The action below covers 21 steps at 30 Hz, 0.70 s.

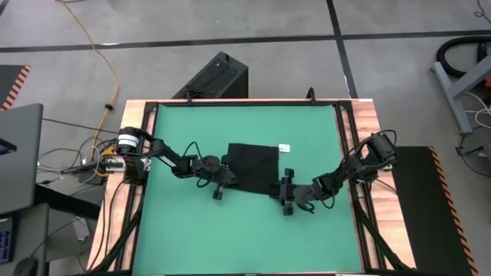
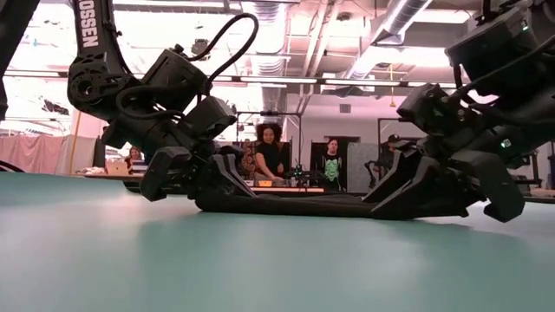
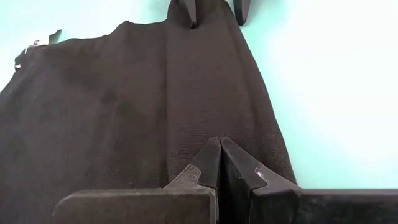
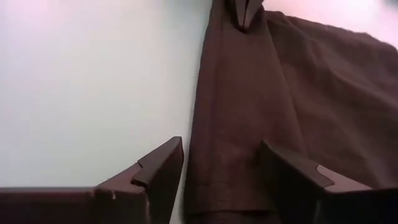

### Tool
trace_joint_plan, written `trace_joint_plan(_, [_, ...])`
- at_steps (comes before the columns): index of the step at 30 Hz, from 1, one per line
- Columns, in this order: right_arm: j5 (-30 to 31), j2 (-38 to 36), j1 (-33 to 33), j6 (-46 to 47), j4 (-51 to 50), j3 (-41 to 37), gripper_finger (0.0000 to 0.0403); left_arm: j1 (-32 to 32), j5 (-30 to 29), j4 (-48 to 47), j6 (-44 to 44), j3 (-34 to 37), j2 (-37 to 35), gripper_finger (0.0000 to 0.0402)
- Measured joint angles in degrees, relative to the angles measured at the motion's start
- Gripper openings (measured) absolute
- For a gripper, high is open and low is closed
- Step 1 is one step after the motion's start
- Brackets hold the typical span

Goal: Roll towel
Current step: Roll the black towel

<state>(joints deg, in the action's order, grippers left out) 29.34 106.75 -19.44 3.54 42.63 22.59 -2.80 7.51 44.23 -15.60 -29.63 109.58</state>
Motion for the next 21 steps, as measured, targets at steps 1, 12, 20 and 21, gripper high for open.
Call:
trace_joint_plan(1, [0.1, 0.4, 0.0, 0.8, 0.4, 0.0, 0.0232, 0.0, 0.1, 0.0, -0.3, 0.0, 0.0, 0.0])
trace_joint_plan(12, [3.1, 0.8, -0.4, 4.0, -0.2, 0.0, 0.0097, 0.0, 0.5, -0.1, -1.4, 0.0, 0.0, 0.0])
trace_joint_plan(20, [2.3, 0.3, -1.8, 7.9, -1.2, 0.8, 0.0032, 0.8, 2.3, 2.6, 1.8, 0.3, -1.4, 0.0])
trace_joint_plan(21, [1.9, -0.1, -2.1, 8.4, -1.5, 0.9, 0.0032, 1.0, 2.4, 2.1, 1.8, 0.3, -2.3, 0.0])
